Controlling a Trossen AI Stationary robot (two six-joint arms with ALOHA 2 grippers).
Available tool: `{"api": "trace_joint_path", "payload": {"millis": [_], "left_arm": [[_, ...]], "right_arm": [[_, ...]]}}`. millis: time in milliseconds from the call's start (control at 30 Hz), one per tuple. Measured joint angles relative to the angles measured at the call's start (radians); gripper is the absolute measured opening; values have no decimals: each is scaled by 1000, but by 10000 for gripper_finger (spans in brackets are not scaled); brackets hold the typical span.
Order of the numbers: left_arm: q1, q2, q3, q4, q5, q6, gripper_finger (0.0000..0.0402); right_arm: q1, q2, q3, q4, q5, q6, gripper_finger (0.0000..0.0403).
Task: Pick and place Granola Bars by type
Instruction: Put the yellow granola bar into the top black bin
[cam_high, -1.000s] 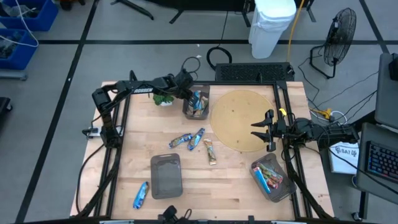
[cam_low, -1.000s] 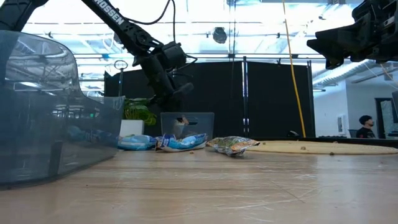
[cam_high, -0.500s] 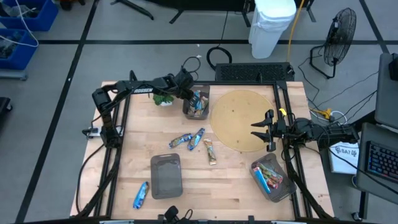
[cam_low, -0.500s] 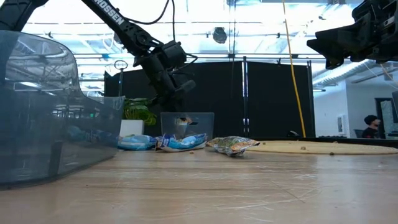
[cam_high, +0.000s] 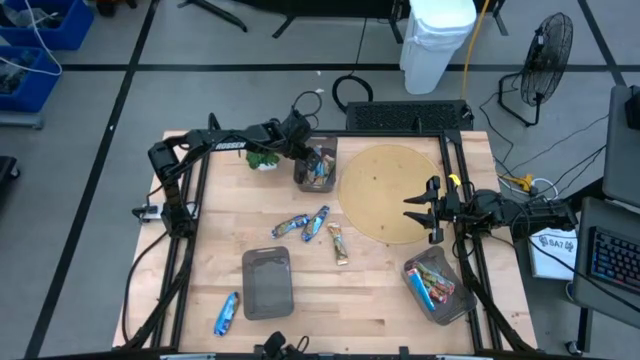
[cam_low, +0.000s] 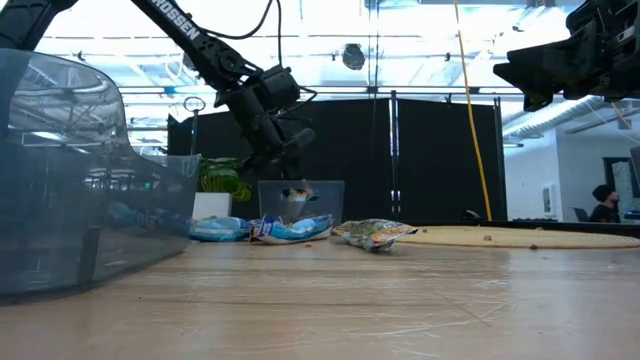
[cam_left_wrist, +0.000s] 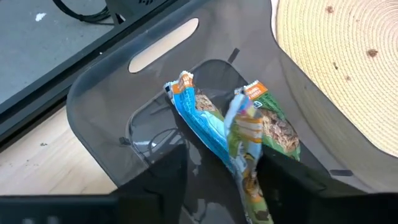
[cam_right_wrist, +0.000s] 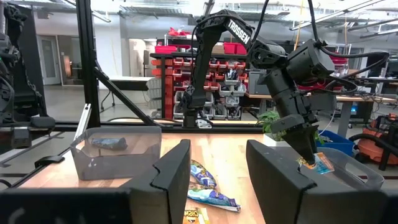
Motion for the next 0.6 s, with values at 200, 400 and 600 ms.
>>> {"api": "trace_joint_path", "payload": {"millis": [200, 400, 600], "left_arm": [[0, -1, 1, -3, 25, -11, 250], [0, -1, 1, 13, 144, -23, 287], [0, -1, 1, 46, 234, -22, 296]], "right_arm": [[0, 0, 0, 0, 0, 0, 145], [0, 0, 0, 0, 0, 0, 148], [0, 0, 0, 0, 0, 0, 147]]}}
